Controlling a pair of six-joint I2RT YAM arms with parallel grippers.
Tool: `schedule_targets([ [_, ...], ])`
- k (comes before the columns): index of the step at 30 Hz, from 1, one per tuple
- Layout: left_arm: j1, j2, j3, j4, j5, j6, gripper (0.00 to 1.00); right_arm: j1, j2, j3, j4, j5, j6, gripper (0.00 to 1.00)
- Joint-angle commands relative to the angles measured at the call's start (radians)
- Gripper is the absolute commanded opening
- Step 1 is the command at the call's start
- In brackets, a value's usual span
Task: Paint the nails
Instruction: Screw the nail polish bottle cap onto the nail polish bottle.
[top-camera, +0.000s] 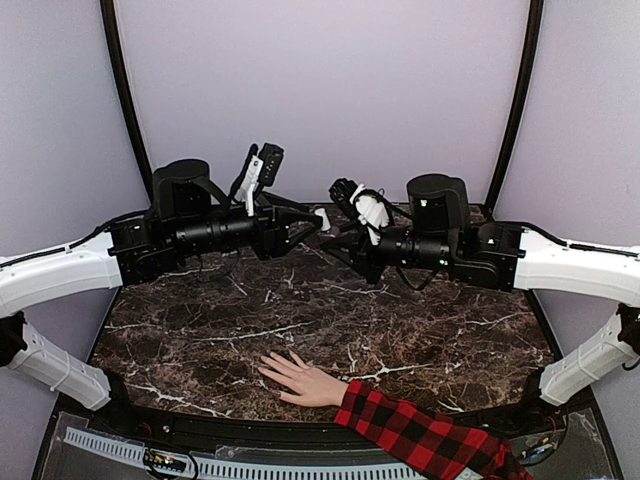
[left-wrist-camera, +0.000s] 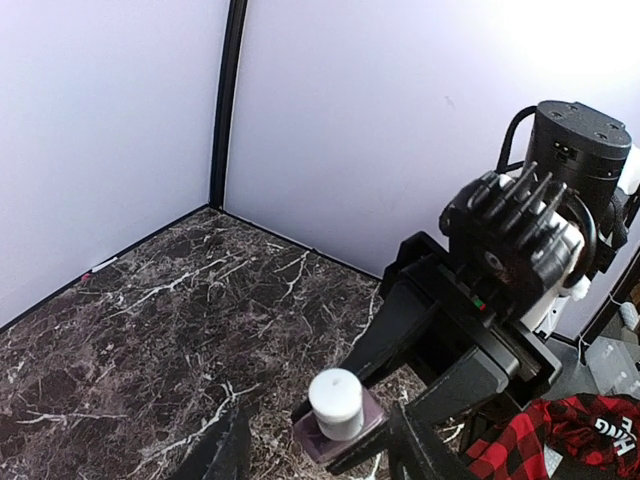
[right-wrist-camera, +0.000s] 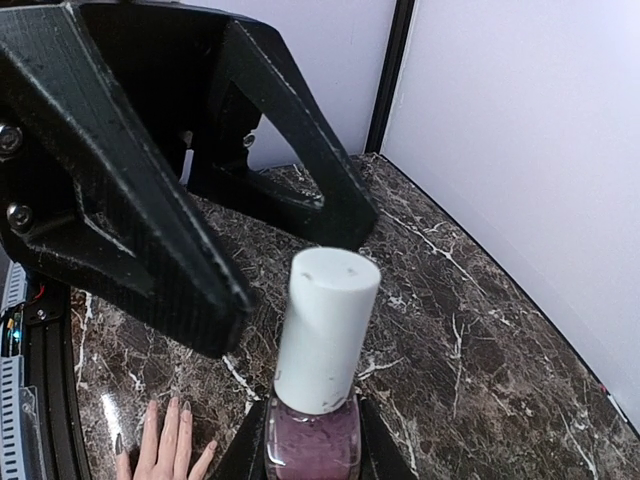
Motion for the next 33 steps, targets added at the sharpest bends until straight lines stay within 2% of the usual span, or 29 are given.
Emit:
schedule_targets([
  [1, 0.003, 0.015, 0.057, 0.046, -0.030, -0.039, 0.48, -0.002, 0.008, 0.022, 0.058, 0.018, 0.011, 0.00],
  [15, 0.019, 0.070, 0.081, 0.067, 0.034, -0.087, 0.43, 0.000, 0.007, 0.017, 0.055, 0.021, 0.003, 0.00],
  [33, 0.024, 0.045, 0.003, 0.154, 0.113, -0.064, 0.05, -0.002, 0.006, 0.045, 0.067, 0.022, 0.013, 0.00],
])
